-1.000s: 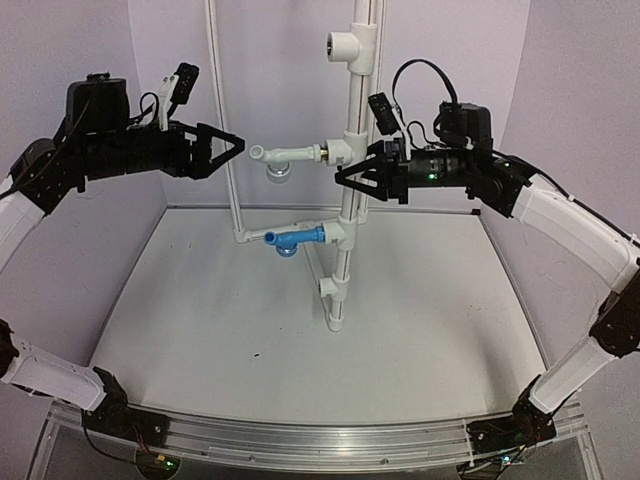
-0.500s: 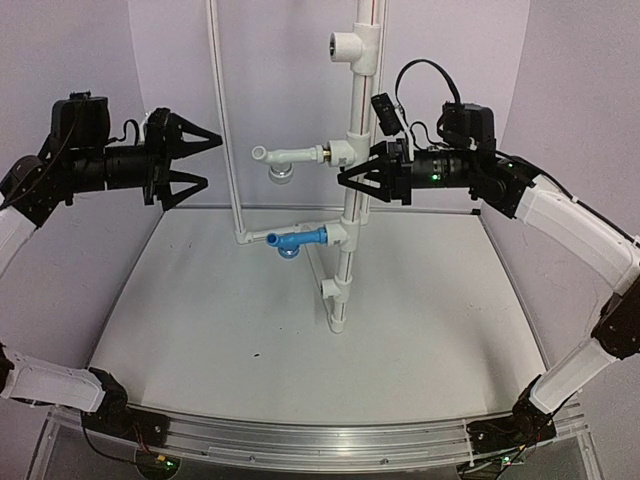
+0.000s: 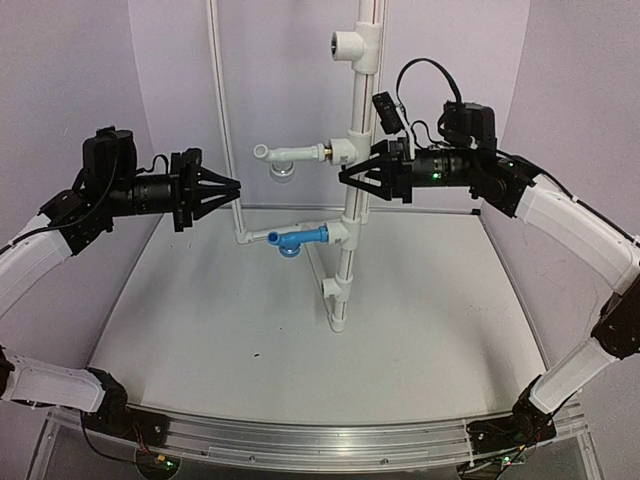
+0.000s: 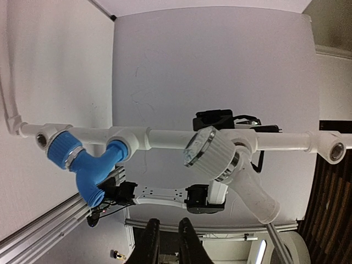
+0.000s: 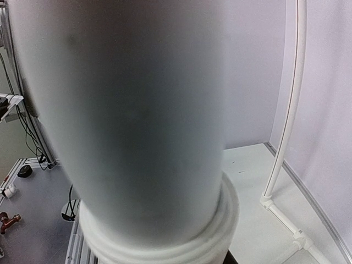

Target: Install the water faucets

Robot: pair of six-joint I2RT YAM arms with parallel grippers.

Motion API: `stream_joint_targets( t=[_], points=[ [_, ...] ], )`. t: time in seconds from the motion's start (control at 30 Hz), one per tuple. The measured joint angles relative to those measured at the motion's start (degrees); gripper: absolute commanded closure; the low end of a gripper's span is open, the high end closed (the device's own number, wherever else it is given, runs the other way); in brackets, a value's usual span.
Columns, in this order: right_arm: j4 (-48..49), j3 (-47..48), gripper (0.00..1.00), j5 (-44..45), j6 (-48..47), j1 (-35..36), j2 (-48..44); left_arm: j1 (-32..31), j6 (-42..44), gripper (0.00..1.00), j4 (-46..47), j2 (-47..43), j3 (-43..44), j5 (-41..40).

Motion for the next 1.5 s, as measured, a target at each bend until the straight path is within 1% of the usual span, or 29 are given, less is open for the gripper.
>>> stream_joint_targets(
  t=[0.2, 0.43, 0.63, 0.97, 1.23, 1.5],
  points=[
    [1.4, 0.3, 1.00, 0.2, 1.7, -0.1, 0.6, -0.7, -5.1, 0.92, 12.9, 3.7, -3.8, 3.6],
    [2.4, 0.3, 1.00, 0.1, 3.0, -0.1, 0.8, -4.5, -7.5, 0.93, 22.3, 9.2, -4.2, 4.8],
    [2.8, 0.3, 1.00, -0.4, 3.3, -0.1, 1.1, -5.5, -9.7, 0.93, 30.5, 11.7, -4.5, 5.0],
    [3.9, 0.3, 1.00, -1.2, 5.2, -0.3, 1.4, -6.2, -10.9, 0.93, 36.0, 13.7, -5.1, 4.5],
    [4.8, -1.1, 1.00, -2.6, 5.1, -0.3, 1.2, -6.2, -10.8, 0.90, 38.9, 16.5, -5.1, 3.7],
    [6.0, -2.4, 1.00, -2.7, 5.2, -0.4, 0.5, -5.5, -10.4, 0.78, 39.0, 17.3, -4.5, 2.8]
  ],
)
